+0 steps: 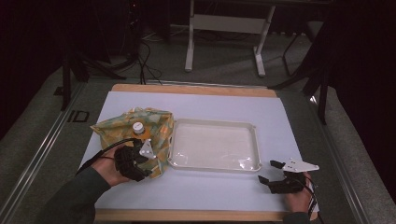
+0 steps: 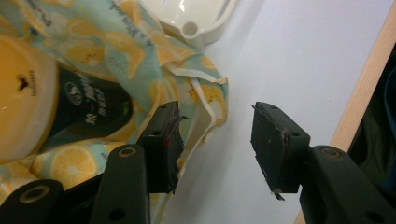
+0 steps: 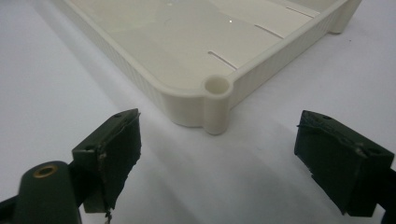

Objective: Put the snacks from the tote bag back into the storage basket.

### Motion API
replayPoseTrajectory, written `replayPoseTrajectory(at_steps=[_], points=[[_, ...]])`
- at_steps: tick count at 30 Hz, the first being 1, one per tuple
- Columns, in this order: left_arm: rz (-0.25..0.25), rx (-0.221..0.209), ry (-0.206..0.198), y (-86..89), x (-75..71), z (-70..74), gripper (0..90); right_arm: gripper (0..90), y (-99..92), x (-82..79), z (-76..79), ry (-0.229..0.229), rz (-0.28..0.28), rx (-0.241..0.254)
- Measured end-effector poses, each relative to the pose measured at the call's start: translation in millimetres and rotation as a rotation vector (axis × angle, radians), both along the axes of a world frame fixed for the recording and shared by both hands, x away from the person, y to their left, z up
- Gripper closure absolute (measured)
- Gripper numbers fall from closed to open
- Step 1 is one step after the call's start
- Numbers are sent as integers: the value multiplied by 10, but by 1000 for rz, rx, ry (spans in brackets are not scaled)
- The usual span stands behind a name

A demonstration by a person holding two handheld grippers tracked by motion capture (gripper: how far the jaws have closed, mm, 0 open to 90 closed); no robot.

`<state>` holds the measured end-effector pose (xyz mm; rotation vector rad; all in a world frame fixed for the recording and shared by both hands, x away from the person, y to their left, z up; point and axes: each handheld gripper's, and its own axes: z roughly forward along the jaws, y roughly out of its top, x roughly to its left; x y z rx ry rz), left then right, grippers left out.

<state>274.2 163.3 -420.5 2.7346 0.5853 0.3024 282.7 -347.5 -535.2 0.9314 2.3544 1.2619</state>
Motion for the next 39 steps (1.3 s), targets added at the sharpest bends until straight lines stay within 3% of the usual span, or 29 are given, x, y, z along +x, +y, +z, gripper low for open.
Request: replayPoseTrajectory(at_steps=[15, 39], points=[[41, 16, -3, 145, 130, 156, 517, 143, -3, 0, 1, 2, 1, 3], [93, 56, 16, 262, 313, 275, 501, 143, -6, -3, 3, 1, 4, 8]])
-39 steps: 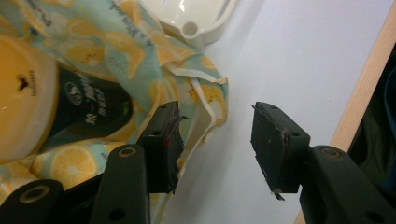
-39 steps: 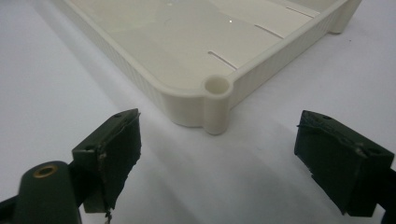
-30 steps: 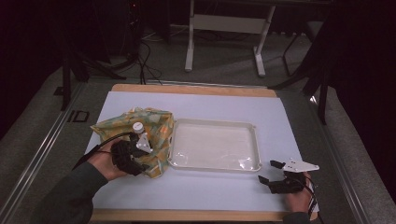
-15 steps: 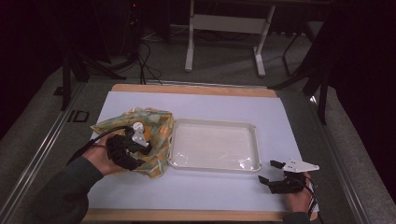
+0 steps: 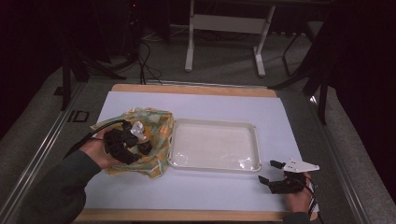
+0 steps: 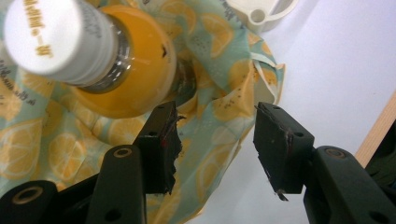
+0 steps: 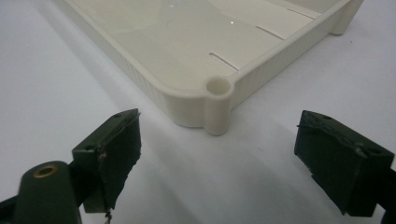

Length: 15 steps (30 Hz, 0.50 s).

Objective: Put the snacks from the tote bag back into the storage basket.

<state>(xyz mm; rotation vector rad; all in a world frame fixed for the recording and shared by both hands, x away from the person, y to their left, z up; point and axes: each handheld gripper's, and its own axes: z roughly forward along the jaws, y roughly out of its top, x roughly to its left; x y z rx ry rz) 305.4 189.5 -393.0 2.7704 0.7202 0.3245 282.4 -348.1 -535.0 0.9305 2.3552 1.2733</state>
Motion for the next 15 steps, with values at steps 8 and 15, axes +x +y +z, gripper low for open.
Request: replayPoseTrajectory(at_steps=[8, 15], points=[[24, 3, 1, 46, 52, 37, 498, 143, 1, -1, 0, 0, 1, 0], [44, 19, 5, 69, 98, 64, 500, 143, -1, 0, 0, -3, 5, -1]])
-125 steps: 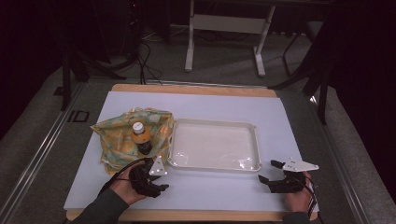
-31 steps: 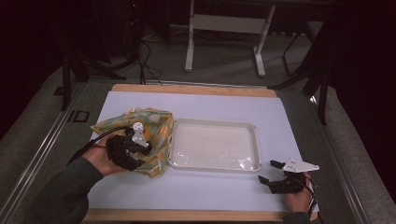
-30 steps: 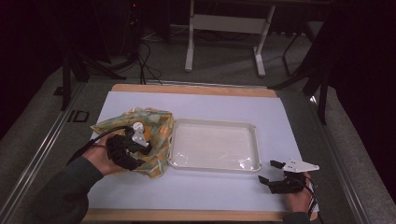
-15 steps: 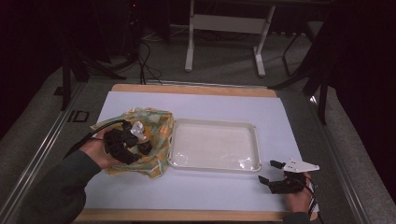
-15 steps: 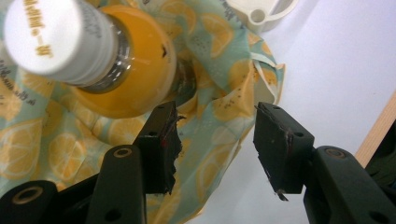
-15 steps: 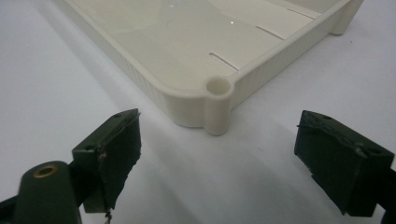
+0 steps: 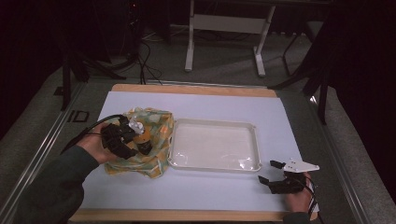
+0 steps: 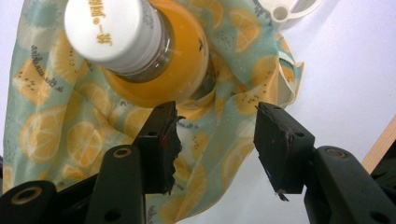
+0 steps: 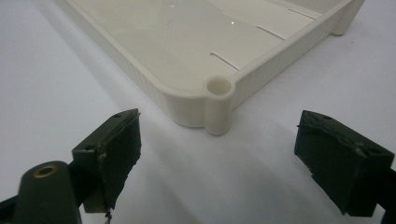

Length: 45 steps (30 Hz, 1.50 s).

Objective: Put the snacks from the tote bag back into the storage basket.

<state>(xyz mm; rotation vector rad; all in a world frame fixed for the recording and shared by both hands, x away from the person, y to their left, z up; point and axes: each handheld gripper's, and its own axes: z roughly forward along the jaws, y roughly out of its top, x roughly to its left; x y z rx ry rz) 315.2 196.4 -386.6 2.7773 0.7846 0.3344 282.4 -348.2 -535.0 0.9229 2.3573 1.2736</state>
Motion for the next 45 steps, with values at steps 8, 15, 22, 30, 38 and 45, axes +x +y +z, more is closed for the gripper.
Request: replayPoseTrajectory(at_steps=[8, 15, 22, 30, 38, 45], points=[[37, 7, 3, 31, 50, 41, 500, 143, 0, 0, 0, -1, 1, 0], [63, 12, -4, 39, 102, 94, 500, 143, 2, 1, -1, 0, 3, -2], [90, 9, 1, 28, 144, 138, 500, 143, 3, 1, -1, 4, 3, -1], [104, -3, 7, 11, 202, 171, 500, 143, 3, 1, -1, 3, 3, -1], [113, -14, 11, -8, 265, 193, 497, 143, 2, 1, -1, 3, 4, 0], [124, -9, 13, -35, 306, 199, 497, 143, 3, 2, -2, 3, 5, -1]])
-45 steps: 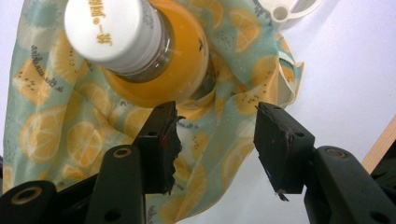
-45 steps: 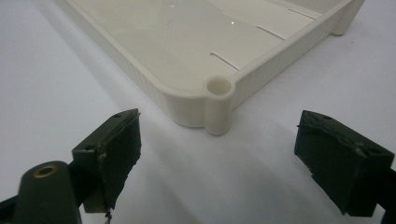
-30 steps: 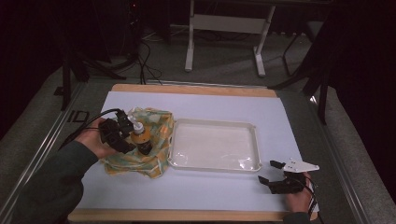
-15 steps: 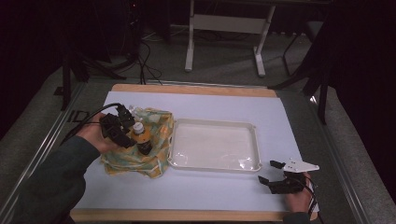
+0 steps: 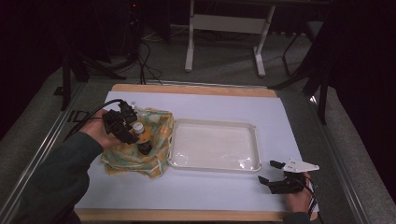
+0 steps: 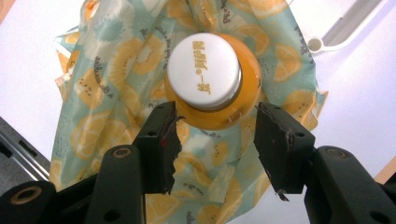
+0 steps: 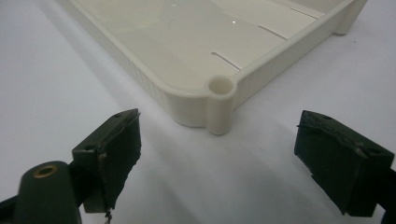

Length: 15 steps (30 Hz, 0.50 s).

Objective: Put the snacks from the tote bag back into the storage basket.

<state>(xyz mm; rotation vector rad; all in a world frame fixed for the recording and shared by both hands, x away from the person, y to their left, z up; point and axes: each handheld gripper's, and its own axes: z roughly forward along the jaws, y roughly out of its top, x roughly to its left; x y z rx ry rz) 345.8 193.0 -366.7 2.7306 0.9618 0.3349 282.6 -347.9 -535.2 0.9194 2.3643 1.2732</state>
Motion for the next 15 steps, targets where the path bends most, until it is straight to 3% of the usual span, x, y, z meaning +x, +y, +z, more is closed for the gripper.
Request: replayPoseTrajectory(at_steps=[15], points=[[27, -2, 12, -77, 93, 20, 498, 143, 2, 0, -1, -2, 2, -1]])
